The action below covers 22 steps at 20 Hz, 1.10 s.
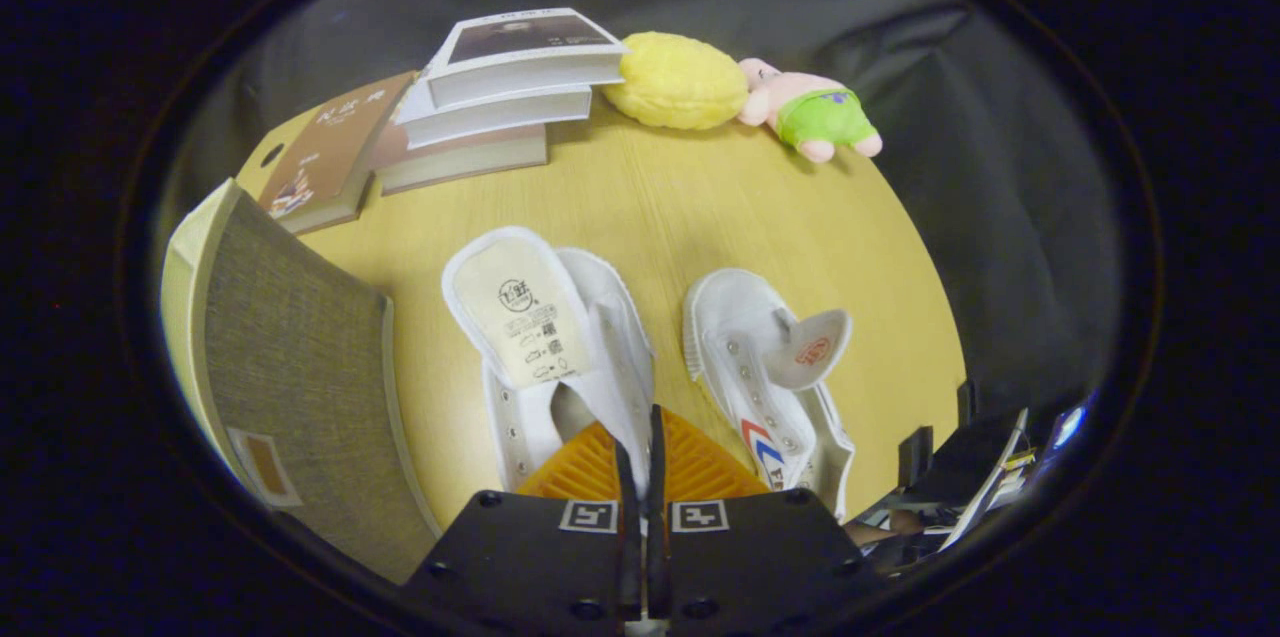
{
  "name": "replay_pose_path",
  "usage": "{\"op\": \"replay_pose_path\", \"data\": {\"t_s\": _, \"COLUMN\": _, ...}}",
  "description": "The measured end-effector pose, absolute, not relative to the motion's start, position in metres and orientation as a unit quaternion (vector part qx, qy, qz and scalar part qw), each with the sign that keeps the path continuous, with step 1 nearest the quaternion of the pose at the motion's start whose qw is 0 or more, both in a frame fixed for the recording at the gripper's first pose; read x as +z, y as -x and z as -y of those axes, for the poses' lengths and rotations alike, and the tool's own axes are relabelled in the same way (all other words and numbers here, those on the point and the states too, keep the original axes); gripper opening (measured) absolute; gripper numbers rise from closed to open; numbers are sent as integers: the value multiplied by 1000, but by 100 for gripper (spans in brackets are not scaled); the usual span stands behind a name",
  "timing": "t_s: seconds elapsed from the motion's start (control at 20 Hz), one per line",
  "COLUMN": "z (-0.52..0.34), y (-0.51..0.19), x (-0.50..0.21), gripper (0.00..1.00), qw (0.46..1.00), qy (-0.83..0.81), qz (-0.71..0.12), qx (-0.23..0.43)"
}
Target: Open the storage box then place both shoes into the box .Put the left shoe in first, then the right shoe, with the right side of both shoes facing outward in a uniform manner.
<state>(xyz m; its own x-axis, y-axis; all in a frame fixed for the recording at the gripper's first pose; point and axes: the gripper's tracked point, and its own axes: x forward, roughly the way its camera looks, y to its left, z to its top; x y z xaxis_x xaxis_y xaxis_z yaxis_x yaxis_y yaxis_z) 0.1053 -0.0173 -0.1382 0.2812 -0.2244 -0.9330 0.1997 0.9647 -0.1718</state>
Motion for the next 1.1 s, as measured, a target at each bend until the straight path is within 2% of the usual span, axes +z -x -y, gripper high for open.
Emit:
{"op": "replay_pose_path", "data": {"t_s": 0.35, "z": -7, "y": -131, "x": -17, "gripper": 5, "qw": 855, "qy": 11, "qz": -499, "qx": -141}}
{"op": "replay_pose_path", "data": {"t_s": 0.45, "z": -35, "y": -139, "x": 14, "gripper": 6, "qw": 872, "qy": 4, "qz": -472, "qx": -128}}
{"op": "replay_pose_path", "data": {"t_s": 0.6, "z": -102, "y": -145, "x": 37, "gripper": 5, "qw": 892, "qy": -32, "qz": -445, "qx": -72}}
{"op": "replay_pose_path", "data": {"t_s": 0.85, "z": -188, "y": -137, "x": 28, "gripper": 5, "qw": 889, "qy": -67, "qz": -453, "qx": -27}}
{"op": "replay_pose_path", "data": {"t_s": 1.1, "z": -216, "y": -118, "x": -25, "gripper": 6, "qw": 861, "qy": -60, "qz": -502, "qx": -50}}
